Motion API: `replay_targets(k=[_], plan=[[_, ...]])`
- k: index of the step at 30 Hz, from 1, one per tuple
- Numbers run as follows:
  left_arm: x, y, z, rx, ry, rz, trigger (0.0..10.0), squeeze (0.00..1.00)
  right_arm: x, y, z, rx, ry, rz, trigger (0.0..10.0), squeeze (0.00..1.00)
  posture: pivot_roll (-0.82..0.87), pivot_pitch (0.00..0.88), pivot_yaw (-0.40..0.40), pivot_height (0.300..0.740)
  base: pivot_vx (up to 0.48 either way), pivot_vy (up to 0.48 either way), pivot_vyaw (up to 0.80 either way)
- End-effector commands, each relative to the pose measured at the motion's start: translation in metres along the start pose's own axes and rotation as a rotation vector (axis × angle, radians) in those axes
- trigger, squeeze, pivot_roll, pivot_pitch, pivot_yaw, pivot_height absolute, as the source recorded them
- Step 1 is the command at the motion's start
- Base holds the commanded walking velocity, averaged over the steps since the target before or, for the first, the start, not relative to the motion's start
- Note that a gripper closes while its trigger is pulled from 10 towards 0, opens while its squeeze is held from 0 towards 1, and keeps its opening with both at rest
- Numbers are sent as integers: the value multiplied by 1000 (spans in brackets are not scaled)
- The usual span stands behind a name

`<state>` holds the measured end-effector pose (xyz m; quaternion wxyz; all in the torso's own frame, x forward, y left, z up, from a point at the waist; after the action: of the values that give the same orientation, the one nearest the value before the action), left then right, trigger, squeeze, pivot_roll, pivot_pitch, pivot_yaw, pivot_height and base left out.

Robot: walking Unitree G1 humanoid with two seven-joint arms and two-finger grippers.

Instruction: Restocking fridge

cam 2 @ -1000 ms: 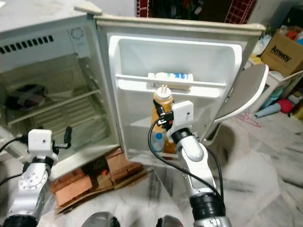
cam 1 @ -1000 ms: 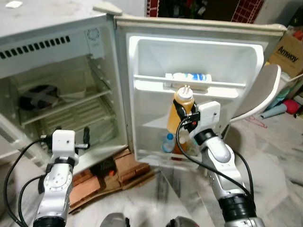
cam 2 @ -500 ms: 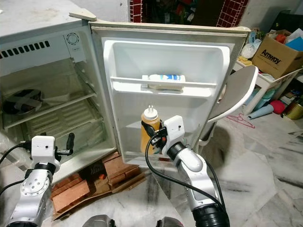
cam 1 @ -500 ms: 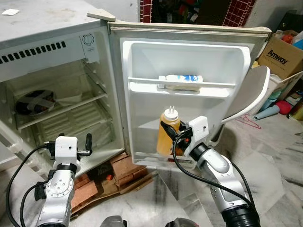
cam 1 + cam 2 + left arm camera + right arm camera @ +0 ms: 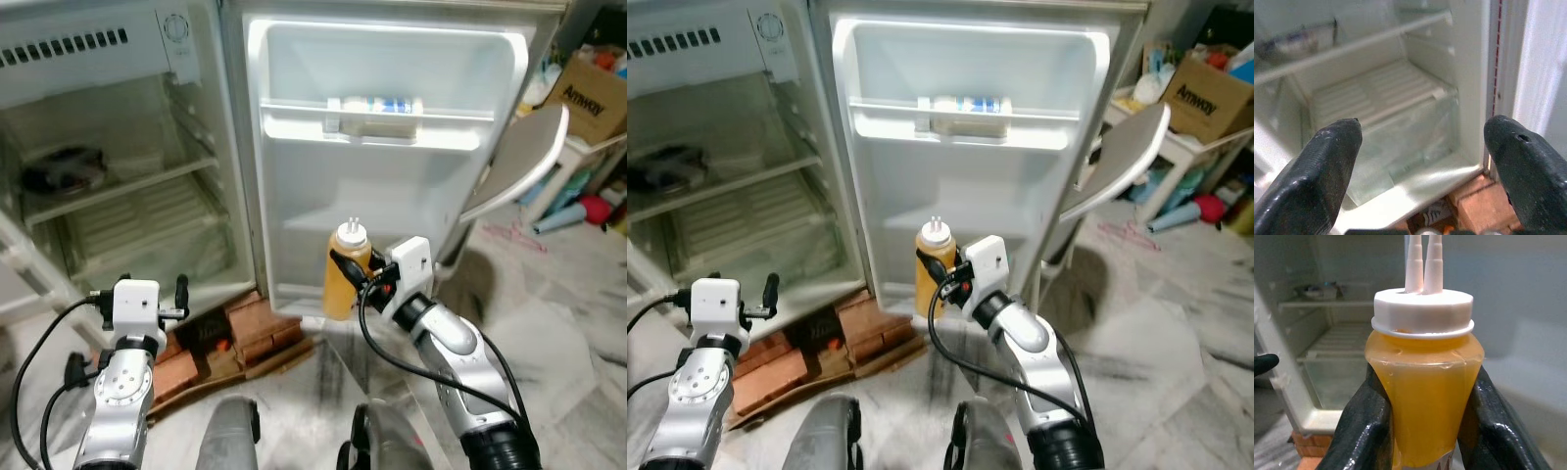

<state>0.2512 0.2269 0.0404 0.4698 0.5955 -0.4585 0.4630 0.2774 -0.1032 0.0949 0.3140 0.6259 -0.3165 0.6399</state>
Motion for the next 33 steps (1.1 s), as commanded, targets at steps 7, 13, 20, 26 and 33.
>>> replay_targets(k=[7, 13, 20, 26, 33], plan=[[-1, 0, -4, 22, -38, -17, 10000, 0, 6, -6, 1, 19, 32, 20, 10000, 0, 89, 4, -19, 600, 0, 0, 0], [-2, 1, -6, 40, -57, -24, 10000, 0, 8, -9, 2, 25, 37, 30, 10000, 0, 90, 8, -21, 600, 0, 0, 0], [-1, 2, -7, 54, -81, -11, 10000, 0, 13, -13, 0, 54, 41, 62, 10000, 0, 88, 12, -26, 600, 0, 0, 0], [-4, 2, -8, 65, -81, -21, 10000, 0, 17, -14, -6, 119, 63, 80, 10000, 0, 84, 14, -31, 600, 202, 0, 0], [-5, 2, -5, 64, -78, -22, 10000, 0, 21, -16, -6, 129, 78, 98, 10000, 0, 80, 15, -35, 600, 349, 0, 330]])
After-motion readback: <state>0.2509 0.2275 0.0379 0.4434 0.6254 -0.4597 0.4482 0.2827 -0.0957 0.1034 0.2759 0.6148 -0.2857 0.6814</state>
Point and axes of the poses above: a point about 5 cm out from each wrist's last joint towards the gripper, its own y axis pointing back from the gripper into the wrist, its own x axis along the axis of the wrist's last joint, z = x × y, the point moved 1 cm from there along -y, pointing out of the wrist towards the gripper, and after that the axes turned 5 degrees about y, right-handed, at the moved point
